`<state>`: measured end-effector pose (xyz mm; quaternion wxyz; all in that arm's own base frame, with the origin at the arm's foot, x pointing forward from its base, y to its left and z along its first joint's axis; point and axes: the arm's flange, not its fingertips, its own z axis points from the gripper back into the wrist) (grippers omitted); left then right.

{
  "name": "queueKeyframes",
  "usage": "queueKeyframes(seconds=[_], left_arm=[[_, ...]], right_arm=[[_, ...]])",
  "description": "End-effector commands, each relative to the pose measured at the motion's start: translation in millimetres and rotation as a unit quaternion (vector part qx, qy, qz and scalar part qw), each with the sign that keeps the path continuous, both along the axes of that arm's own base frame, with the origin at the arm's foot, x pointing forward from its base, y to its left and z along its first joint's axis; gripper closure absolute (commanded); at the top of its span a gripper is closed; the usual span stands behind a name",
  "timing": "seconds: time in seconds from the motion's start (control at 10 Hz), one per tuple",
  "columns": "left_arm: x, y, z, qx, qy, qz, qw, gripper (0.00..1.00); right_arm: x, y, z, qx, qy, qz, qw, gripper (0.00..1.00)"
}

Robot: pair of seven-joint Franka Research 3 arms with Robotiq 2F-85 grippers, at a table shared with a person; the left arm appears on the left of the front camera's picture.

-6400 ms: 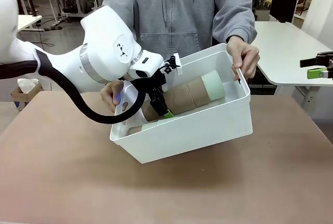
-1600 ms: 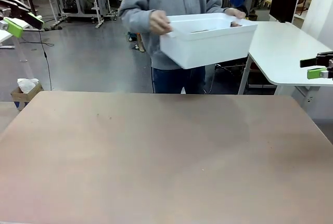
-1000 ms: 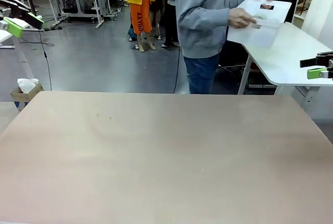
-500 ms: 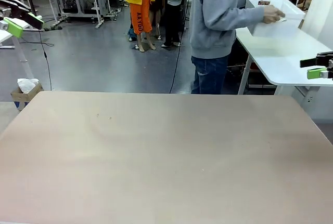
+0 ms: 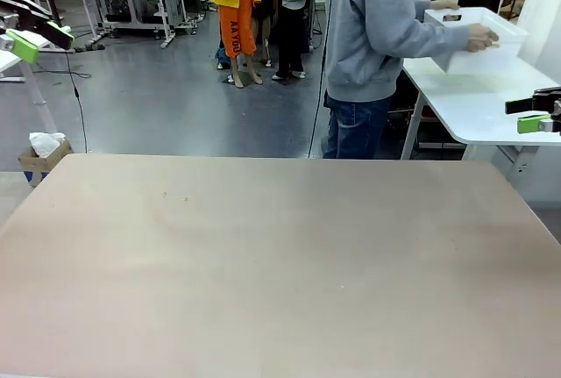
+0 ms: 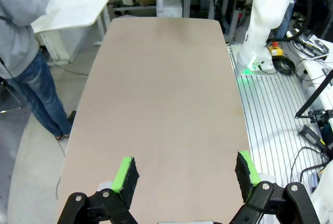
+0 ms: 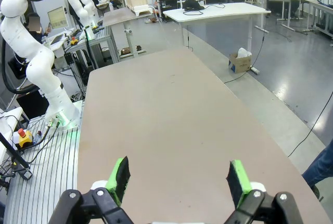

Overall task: Stack the cups and store them in the basket.
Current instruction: Place the stack of Reusable plastic cups into the Pantry Basket.

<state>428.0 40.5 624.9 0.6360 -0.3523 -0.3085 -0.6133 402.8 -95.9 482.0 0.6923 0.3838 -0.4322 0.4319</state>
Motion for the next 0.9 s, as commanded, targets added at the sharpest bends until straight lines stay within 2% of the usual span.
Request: queueKeyframes(seconds=[0.0, 0.8], left_arm=[[0.5, -0.5, 4.3, -0.002, 0.001, 0.006, 1.0, 0.03], [0.5, -0.5, 4.3, -0.002, 0.001, 0.006, 1.0, 0.03]], right_arm=[[-1.5, 0.3, 4.9, 0.005, 0.009, -0.001, 1.0, 0.0], [-1.5, 0.3, 4.9, 0.005, 0.009, -0.001, 1.0, 0.0]])
